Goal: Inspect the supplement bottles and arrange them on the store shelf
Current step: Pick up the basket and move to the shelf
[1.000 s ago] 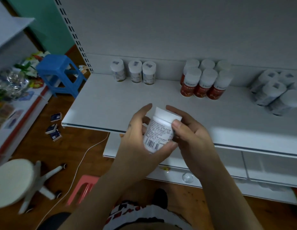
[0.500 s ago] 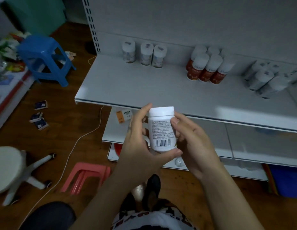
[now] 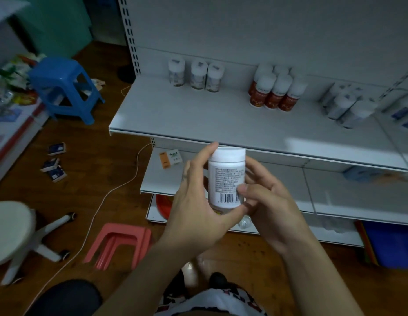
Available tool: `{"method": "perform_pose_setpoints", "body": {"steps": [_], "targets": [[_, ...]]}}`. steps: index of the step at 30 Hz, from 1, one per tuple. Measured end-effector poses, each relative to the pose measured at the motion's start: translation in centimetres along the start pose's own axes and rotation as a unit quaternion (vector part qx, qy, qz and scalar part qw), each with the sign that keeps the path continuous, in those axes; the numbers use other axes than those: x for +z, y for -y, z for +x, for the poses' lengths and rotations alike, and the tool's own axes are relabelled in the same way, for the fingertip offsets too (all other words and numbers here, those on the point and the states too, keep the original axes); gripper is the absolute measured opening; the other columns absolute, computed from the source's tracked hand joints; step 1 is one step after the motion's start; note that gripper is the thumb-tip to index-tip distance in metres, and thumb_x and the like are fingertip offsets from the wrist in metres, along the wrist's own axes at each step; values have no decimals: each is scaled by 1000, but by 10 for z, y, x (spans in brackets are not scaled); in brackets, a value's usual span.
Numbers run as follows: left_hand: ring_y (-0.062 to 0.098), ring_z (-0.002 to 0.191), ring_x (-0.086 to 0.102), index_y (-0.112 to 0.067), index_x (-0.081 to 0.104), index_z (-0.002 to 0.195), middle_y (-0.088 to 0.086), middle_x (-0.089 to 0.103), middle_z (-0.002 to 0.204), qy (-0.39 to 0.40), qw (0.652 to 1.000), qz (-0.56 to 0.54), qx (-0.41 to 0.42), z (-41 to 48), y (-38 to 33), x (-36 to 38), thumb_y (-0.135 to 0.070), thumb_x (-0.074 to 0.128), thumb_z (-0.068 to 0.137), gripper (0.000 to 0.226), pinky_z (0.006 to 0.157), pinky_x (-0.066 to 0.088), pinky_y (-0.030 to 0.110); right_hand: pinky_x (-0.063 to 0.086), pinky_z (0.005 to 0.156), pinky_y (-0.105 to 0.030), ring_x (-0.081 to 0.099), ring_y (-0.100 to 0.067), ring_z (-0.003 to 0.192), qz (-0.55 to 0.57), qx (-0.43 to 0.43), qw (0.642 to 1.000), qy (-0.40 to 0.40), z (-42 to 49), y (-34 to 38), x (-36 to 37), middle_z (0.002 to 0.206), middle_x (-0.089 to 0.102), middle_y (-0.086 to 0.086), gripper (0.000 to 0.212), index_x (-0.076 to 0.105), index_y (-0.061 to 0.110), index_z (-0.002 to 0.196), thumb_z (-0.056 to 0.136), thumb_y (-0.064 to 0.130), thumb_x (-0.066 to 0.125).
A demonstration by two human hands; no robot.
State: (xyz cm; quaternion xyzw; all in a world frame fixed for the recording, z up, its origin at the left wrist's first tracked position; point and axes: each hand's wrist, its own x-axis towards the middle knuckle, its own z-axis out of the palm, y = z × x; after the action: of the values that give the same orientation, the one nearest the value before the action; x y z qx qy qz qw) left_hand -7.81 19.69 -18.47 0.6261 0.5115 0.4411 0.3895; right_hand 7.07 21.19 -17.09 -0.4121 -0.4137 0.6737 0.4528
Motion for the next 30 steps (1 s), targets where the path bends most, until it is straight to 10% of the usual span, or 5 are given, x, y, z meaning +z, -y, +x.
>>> {"method": "perform_pose_setpoints", "body": {"steps": [9,15,26,30], "targets": [[-16,118,42,-51,3,151,-30,35,128,5,1000,31,-2,-7,-28,48,-27,76,81,104,88,43,4,56,72,-25,70,-14,93,40,-53,997,-39,-23,19,-44,104,73,1,61,58,14,126,68,-3,62],[-4,123,52,-41,10,153,-17,47,143,35,994,-88,-51,-12,-39,76,-8,66,89,92,94,46,14,57,71,-25,70,-14,89,63,-61,995,-38,-31,27,-73,96,74,2,50,63,13,118,71,-2,70],[-7,89,58,-47,0,151,-39,56,111,62,995,-25,-70,-6,-52,111,-35,56,94,82,83,53,22,56,68,-28,67,-17,87,48,-64,994,-69,-35,33,-113,101,69,-8,27,68,17,112,89,3,61],[-16,88,59,-40,10,152,-24,53,122,45,994,-37,-90,5,-51,119,-18,56,96,76,73,49,8,57,82,-34,67,-19,99,6,-80,991,-104,-32,30,-120,105,72,-6,28,66,14,115,90,2,60]]}}
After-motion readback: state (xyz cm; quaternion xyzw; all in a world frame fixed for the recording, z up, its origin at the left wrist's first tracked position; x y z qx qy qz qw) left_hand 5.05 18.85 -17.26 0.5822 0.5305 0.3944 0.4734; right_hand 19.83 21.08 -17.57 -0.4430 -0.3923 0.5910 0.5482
